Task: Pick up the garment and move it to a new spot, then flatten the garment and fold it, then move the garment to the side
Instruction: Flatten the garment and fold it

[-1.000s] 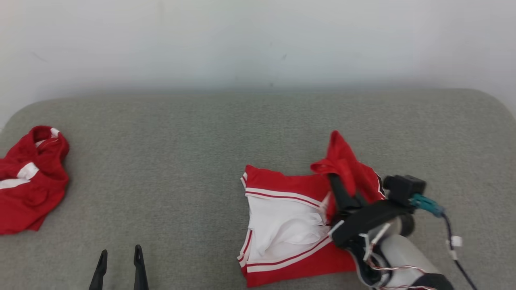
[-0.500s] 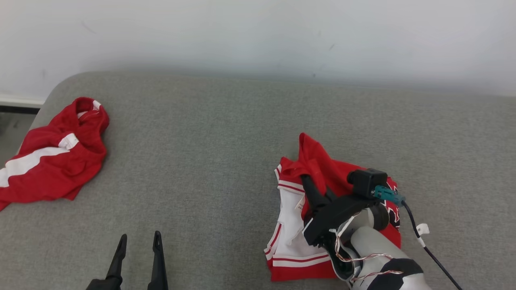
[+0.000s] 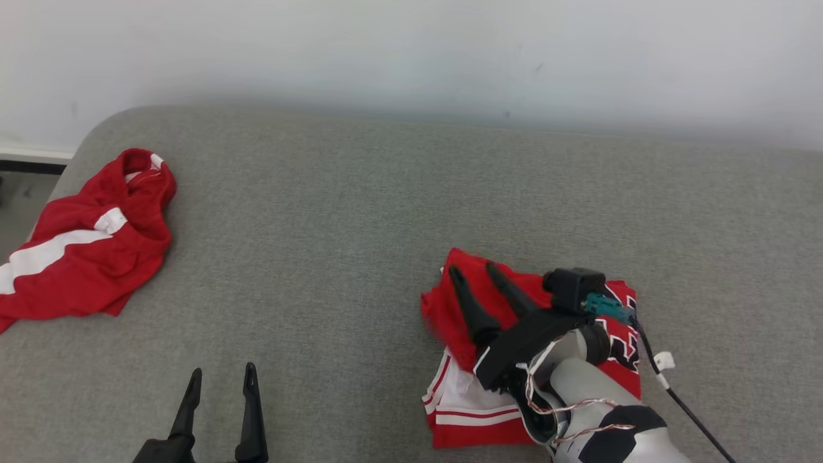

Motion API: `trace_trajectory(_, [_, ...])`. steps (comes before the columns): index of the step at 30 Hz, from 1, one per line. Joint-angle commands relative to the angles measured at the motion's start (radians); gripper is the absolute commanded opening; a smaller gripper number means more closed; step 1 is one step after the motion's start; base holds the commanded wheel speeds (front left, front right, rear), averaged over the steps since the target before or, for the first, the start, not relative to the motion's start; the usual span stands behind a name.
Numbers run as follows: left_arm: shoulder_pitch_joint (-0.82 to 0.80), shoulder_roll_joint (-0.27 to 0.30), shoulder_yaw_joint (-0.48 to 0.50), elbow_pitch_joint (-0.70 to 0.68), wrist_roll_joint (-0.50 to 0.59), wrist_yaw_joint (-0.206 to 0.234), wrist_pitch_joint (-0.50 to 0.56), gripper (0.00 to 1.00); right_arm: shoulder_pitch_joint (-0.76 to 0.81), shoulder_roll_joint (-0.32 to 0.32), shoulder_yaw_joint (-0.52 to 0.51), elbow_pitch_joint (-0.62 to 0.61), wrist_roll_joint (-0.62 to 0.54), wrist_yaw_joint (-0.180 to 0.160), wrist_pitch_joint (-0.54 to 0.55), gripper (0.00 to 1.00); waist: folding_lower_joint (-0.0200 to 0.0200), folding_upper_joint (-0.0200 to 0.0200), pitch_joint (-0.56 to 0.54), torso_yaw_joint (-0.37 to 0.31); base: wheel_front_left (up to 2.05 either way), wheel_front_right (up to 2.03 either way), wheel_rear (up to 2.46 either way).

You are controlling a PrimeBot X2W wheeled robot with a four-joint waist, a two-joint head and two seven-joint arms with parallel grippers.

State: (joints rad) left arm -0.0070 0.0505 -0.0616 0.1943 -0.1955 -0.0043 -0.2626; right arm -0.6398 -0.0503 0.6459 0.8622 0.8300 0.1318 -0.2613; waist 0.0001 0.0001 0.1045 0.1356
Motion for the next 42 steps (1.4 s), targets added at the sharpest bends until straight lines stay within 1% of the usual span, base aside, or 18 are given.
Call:
trace_trajectory(1, [0.0,0.0,0.01,-0.003,-0.007,0.0,-0.003,1.0,-0.006,0.0,-0.029,-0.032,-0.034,-0.001,-0.005,1.0,-0.0001,-0.0001,-0.006,-0.022,0.0,0.0,0.0])
trace_trajectory(2, [0.0,0.0,0.01,-0.003,-0.007,0.0,-0.003,1.0,-0.006,0.0,-0.029,-0.032,-0.034,-0.001,-0.005,1.0,-0.0001,-0.0001,-0.006,-0.022,0.0,0.0,0.0])
trace_trajectory(5, [0.01,0.0,0.019,-0.007,-0.001,0.0,-0.003,1.0,0.013,-0.007,-0.102,-0.097,-0.118,-0.001,-0.005,1.0,-0.0001,-0.0001,-0.01,-0.043,0.0,0.0,0.0])
trace_trajectory(11, [0.027,0.0,0.033,-0.017,0.005,0.0,-0.003,1.0,0.135,-0.072,-0.291,-0.313,-0.296,-0.001,-0.005,1.0,-0.0001,-0.0001,-0.022,-0.079,0.0,0.0,0.0])
trace_trajectory(16, [0.038,0.0,0.044,-0.031,0.01,0.002,-0.003,1.0,0.29,-0.104,-0.458,-0.498,-0.386,-0.001,-0.005,1.0,-0.0001,-0.0001,-0.032,-0.105,0.0,0.0,0.0])
trace_trajectory(20, [0.056,0.0,0.058,-0.036,0.018,-0.002,-0.003,1.0,0.413,-0.102,-0.57,-0.619,-0.442,-0.001,-0.005,1.0,-0.0001,-0.0001,-0.041,-0.127,0.0,0.0,0.0])
trace_trajectory(25, [0.069,0.0,0.074,-0.042,0.028,-0.009,-0.003,1.0,0.543,-0.077,-0.673,-0.714,-0.494,-0.001,-0.005,1.0,-0.0001,-0.0001,-0.056,-0.151,0.0,0.0,0.0])
trace_trajectory(28, [0.077,0.0,0.078,-0.049,0.035,-0.006,-0.003,1.0,0.612,-0.058,-0.706,-0.763,-0.531,-0.001,-0.005,1.0,-0.0001,-0.0001,-0.067,-0.163,0.0,0.0,0.0])
trace_trajectory(32, [0.095,0.0,0.087,-0.06,0.055,-0.012,-0.003,1.0,0.69,-0.034,-0.713,-0.804,-0.571,-0.001,-0.003,1.0,-0.0001,-0.0001,-0.081,-0.18,0.0,0.0,0.0])
trace_trajectory(37, [0.102,0.0,0.09,-0.068,0.091,-0.011,-0.003,1.0,0.74,-0.015,-0.694,-0.806,-0.599,-0.001,-0.003,1.0,-0.0001,-0.0001,-0.089,-0.195,0.0,0.0,0.0])
trace_trajectory(42, [0.114,0.0,0.077,-0.068,0.142,-0.005,-0.003,1.0,0.745,-0.005,-0.67,-0.776,-0.623,-0.001,-0.003,1.0,-0.0001,-0.0001,-0.094,-0.198,0.0,0.0,0.0])
